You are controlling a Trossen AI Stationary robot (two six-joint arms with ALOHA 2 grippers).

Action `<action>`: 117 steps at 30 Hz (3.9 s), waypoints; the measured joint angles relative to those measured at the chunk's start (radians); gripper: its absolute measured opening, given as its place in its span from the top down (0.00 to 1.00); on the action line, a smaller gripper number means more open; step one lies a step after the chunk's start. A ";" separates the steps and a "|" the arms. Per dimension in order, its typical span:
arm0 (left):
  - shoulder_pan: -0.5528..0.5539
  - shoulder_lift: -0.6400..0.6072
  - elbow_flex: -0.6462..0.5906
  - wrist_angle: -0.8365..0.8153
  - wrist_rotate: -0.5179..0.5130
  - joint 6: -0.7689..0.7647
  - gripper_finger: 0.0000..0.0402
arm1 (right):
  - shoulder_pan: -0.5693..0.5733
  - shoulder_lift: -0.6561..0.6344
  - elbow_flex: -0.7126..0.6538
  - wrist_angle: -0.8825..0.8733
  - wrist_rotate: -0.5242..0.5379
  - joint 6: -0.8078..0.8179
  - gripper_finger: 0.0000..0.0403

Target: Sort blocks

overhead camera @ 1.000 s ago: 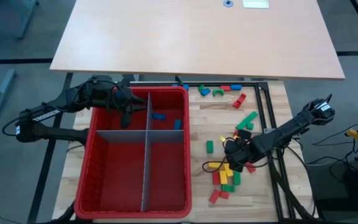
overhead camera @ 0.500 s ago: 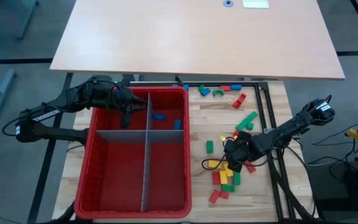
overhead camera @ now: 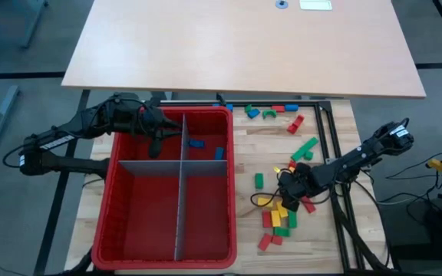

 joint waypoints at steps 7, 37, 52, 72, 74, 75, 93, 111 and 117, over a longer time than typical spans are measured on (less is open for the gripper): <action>0.000 0.000 0.000 0.000 0.000 0.000 0.81 | -0.016 0.000 -0.012 0.011 0.003 -0.004 0.46; 0.000 0.000 0.000 0.000 0.000 0.000 0.79 | -0.016 -0.036 0.027 0.032 0.194 -0.039 0.73; 0.000 0.000 0.000 0.000 0.000 0.000 0.81 | -0.116 -0.140 0.240 0.013 0.452 -0.300 0.73; 0.000 0.003 0.000 0.008 0.000 0.000 0.80 | -0.426 -0.053 0.556 0.444 0.148 -0.816 0.73; 0.000 0.004 0.000 0.006 0.000 0.002 0.80 | -0.451 -0.008 0.567 0.480 0.088 -0.827 0.73; 0.000 0.004 0.000 0.007 0.000 0.003 0.80 | -0.462 0.015 0.576 0.497 0.057 -0.829 0.73; 0.000 0.004 0.000 -0.010 0.000 0.001 0.80 | -0.548 0.398 0.824 0.538 -0.181 -0.822 0.60; 0.000 0.003 0.000 -0.035 0.000 0.011 0.81 | -0.569 0.247 0.821 0.166 0.144 -0.866 0.27; 0.000 0.003 0.000 -0.042 0.000 0.011 0.80 | -0.626 0.180 0.760 0.090 0.154 -0.861 0.35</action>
